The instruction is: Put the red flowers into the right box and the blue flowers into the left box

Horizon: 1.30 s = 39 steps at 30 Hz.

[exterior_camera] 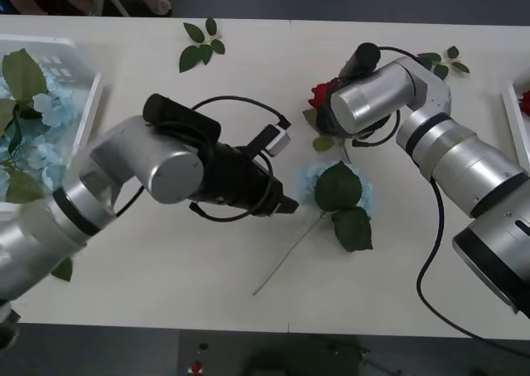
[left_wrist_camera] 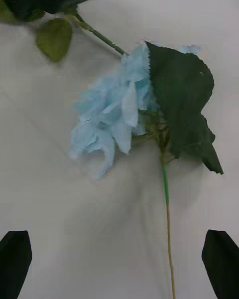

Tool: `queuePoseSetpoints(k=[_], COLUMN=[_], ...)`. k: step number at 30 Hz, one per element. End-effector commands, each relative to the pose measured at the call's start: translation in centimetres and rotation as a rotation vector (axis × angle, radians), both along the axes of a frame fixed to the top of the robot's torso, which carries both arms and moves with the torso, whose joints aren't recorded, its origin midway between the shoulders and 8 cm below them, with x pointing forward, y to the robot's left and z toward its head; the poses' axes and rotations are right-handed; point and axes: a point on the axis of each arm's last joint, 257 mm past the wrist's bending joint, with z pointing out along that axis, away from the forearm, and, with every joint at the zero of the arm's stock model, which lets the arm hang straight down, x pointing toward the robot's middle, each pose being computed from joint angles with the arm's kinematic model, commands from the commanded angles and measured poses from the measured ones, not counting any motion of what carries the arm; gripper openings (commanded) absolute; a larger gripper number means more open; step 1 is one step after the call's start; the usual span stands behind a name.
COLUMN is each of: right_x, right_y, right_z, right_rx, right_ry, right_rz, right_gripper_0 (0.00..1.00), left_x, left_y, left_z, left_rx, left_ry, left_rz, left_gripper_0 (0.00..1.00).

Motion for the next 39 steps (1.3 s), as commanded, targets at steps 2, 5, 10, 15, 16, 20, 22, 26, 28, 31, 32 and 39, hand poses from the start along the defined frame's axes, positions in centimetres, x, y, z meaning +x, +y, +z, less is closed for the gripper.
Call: queuePoseSetpoints(k=[2, 5, 10, 15, 16, 20, 22, 26, 28, 31, 32, 39], right_x=[1.9, 2.0, 2.0, 2.0, 2.0, 2.1, 2.1, 2.3, 2.6, 3.5, 3.6, 2.2], right_y=[-0.2, -0.6, -1.1, -2.1, -2.2, -2.4, -2.5, -2.8, -3.3, -5.2, -5.7, -15.4], right_z=[2.4, 2.1, 1.3, 0.4, 0.3, 0.5, 0.7, 1.1, 1.8, 4.9, 5.6, 15.4], right_rx=[-0.027, -0.038, -0.079, -0.109, -0.112, -0.112, -0.110, -0.093, -0.085, -0.103, -0.115, -0.263], right_ry=[-0.057, -0.062, -0.057, -0.050, -0.048, -0.045, -0.045, -0.048, -0.049, -0.052, -0.050, 0.038], right_rz=[0.027, 0.035, 0.083, 0.113, 0.114, 0.110, 0.110, 0.105, 0.096, 0.092, 0.098, 0.128], right_gripper_0=[0.71, 0.67, 0.61, 0.09, 0.01, 0.00, 0.00, 0.00, 0.00, 0.00, 0.00, 0.00], left_x=[-0.7, -1.2, -0.4, -0.9, -1.0, -0.9, -0.6, 1.7, 3.0, 4.2, 4.1, 3.6], left_y=[-5.2, -6.6, -6.7, -8.9, -9.2, -9.6, -9.5, -7.3, -5.1, 0.2, 1.2, 22.8], left_z=[-2.1, -3.5, -6.2, -8.3, -8.5, -8.7, -8.3, -5.8, -3.9, 0.7, 1.6, 12.0], left_rx=[0.021, 0.037, 0.132, 0.172, 0.170, 0.171, 0.171, 0.163, 0.169, 0.185, 0.195, 0.612], left_ry=[-0.001, -0.005, -0.054, -0.119, -0.122, -0.130, -0.143, -0.204, -0.251, -0.277, -0.279, -0.374], left_rz=[-0.002, -0.006, -0.031, -0.108, -0.111, -0.112, -0.111, -0.090, -0.081, -0.047, -0.045, 0.097], left_gripper_0=[1.00, 1.00, 0.99, 0.68, 0.63, 0.00, 0.00, 0.00, 0.00, 0.00, 0.00, 0.00])
